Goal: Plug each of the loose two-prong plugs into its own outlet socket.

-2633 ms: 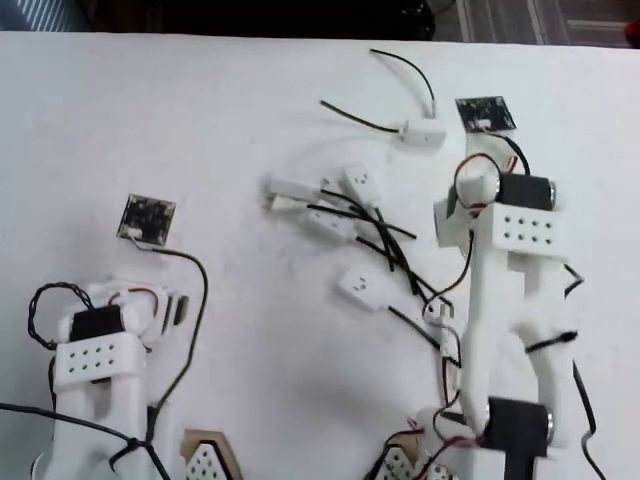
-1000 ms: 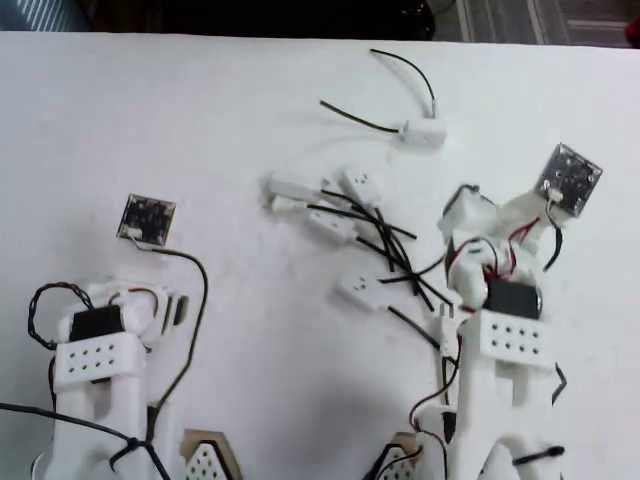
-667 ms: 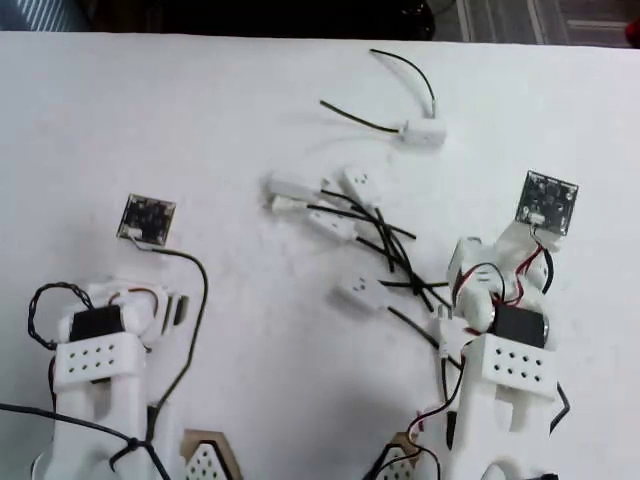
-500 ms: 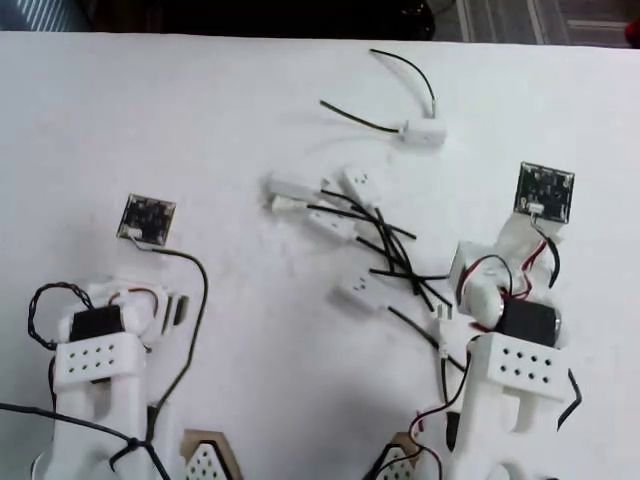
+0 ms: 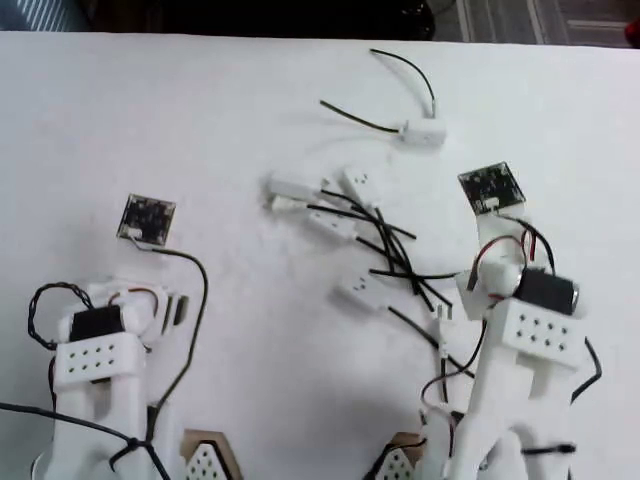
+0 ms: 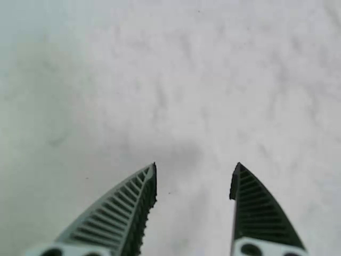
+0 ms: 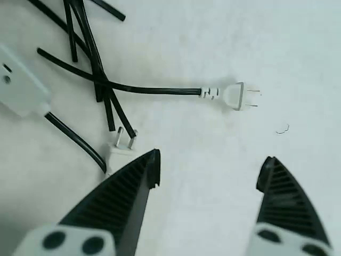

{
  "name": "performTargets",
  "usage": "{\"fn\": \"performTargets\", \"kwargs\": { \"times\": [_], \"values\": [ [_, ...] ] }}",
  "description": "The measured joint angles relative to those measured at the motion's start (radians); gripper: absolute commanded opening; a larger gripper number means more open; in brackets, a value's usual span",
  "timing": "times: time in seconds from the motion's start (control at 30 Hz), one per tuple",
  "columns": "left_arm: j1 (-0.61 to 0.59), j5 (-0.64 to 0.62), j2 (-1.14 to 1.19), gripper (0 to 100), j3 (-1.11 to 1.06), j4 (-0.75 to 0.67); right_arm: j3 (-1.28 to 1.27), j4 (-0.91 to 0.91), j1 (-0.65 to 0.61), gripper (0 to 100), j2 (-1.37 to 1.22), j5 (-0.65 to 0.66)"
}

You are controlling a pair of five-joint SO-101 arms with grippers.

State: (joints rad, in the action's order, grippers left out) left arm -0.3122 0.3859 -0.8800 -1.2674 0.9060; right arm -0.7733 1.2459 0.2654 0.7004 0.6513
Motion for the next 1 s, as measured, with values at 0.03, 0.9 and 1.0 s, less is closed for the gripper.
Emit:
{"fn": "performTargets", "kwargs": {
  "times": [0.03,0.9,1.0],
  "values": [
    [0.0,0.0,0.0,23,0.0,0.0,0.026,0.0,0.015,28.8,-0.051,0.041],
    [0.0,0.0,0.0,23,0.0,0.0,0.543,-0.005,0.118,28.7,-0.948,0.692],
    [0.0,0.0,0.0,23,0.0,0.0,0.545,-0.054,0.123,28.1,-1.003,0.695]
  ]
}}
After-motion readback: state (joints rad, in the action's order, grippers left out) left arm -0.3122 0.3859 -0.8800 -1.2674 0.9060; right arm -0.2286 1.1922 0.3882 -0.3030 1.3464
